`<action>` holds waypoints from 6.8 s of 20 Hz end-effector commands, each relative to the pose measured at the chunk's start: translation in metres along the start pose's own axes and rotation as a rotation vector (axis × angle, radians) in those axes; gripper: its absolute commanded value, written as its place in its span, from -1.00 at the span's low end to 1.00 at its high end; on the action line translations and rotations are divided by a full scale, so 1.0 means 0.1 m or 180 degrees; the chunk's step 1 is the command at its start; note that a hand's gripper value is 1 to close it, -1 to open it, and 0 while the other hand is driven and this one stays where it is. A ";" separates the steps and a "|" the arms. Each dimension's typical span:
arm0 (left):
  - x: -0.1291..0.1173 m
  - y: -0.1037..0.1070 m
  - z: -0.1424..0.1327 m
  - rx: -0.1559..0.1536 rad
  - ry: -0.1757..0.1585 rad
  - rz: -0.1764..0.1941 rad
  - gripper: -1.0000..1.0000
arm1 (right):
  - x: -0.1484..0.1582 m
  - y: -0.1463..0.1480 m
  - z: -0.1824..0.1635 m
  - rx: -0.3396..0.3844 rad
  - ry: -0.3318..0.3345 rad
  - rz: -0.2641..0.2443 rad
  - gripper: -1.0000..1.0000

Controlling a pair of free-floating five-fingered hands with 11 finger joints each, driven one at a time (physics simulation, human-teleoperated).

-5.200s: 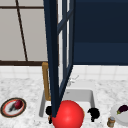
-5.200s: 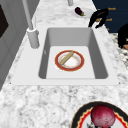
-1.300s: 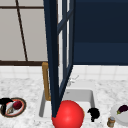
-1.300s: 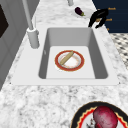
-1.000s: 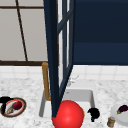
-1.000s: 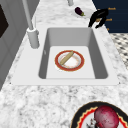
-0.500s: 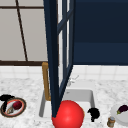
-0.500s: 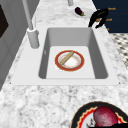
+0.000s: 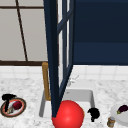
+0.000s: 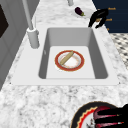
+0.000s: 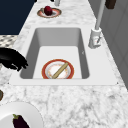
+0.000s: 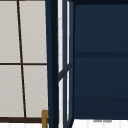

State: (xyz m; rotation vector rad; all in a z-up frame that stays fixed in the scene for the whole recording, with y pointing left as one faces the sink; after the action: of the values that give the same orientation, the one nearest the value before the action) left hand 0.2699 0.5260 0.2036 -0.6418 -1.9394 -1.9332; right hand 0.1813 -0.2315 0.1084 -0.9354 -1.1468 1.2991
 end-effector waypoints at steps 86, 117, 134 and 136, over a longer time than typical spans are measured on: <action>0.70 -1.22 -3.04 -0.0129 0.0204 -0.0113 0.00 | -0.43 -0.45 0.17 0.0846 -0.0053 -0.0059 -1.00; 0.70 -1.22 -3.04 -0.0118 0.0212 -0.0127 0.00 | -1.44 -0.80 0.60 0.1405 -0.0184 -0.0093 -1.00; 0.70 -1.22 -3.04 -0.0118 0.0213 -0.0127 0.00 | -1.75 -0.27 0.02 0.1584 -0.0232 -0.0058 -1.00; 0.70 -1.22 -3.04 -0.0118 0.0213 -0.0127 0.00 | -1.77 -0.32 -0.04 0.1709 -0.0297 -0.0143 -1.00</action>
State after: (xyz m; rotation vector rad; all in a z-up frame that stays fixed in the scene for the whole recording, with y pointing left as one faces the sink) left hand 0.1209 0.2314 0.1449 -0.5451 -1.8939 -1.9928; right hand 0.1965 -0.4018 0.1278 -0.4776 -0.8237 1.4766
